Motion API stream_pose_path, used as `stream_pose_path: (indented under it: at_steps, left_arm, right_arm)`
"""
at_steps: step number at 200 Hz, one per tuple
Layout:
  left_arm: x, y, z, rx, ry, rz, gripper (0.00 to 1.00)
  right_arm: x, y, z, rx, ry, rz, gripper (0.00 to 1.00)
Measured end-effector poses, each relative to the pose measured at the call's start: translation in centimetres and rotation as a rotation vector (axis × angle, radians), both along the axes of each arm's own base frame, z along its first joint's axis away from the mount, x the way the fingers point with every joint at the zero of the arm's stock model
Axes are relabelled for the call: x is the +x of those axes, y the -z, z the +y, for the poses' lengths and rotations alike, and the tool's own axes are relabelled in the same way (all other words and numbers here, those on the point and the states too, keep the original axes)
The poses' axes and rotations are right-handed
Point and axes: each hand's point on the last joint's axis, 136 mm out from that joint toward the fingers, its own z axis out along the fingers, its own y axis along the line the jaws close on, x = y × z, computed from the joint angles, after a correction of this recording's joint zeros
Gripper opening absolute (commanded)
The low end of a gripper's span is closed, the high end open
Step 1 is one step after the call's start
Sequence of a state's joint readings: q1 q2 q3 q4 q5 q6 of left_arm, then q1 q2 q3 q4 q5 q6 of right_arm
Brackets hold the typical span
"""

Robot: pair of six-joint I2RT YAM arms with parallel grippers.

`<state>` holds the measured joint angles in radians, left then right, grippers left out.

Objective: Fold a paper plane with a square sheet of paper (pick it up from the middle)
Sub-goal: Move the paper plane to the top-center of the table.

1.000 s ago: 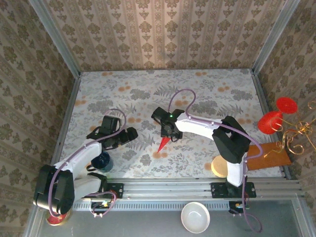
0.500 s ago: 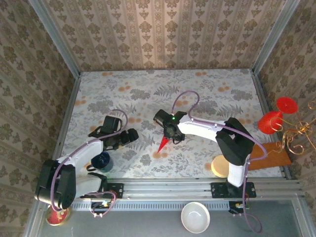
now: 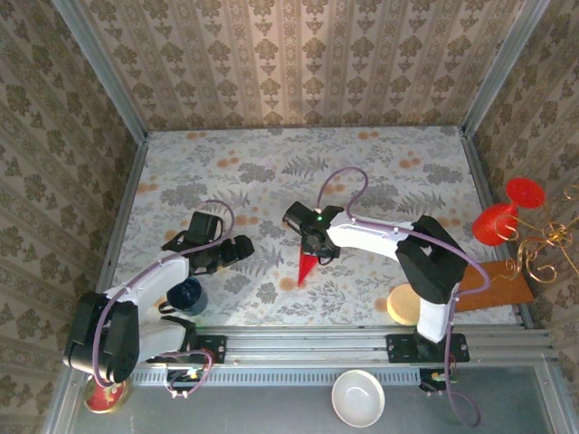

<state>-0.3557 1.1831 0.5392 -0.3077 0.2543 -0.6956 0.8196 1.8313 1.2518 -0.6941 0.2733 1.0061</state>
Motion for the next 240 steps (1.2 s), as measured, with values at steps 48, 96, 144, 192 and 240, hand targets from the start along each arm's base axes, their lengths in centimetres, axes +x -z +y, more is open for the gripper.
stream_pose_path:
  at_steps: [48, 96, 144, 192, 240]
  left_arm:
    - [0.9, -0.4, 0.7, -0.037, -0.067, -0.005, 0.89]
    - [2.2, -2.3, 0.7, -0.109, -0.121, -0.078, 0.88]
    - [2.6, -3.5, -0.2, -0.154, -0.119, -0.137, 0.86]
    - [1.2, -1.8, -3.6, -0.173, -0.037, -0.078, 0.73]
    - [0.2, 1.1, -7.8, -0.162, 0.069, 0.026, 0.58]
  right_arm:
    - [2.4, -5.8, 2.3, 0.119, -0.202, -0.169, 0.05]
    - [3.2, -8.8, 6.9, 0.416, -0.442, -0.270, 0.04]
    - [3.2, -5.0, 8.5, 0.667, -0.478, -0.191, 0.05]
    - [2.9, -1.0, 7.3, 0.799, -0.398, -0.101, 0.06]
    - [3.6, -0.2, 5.5, 0.844, -0.324, -0.090, 0.07]
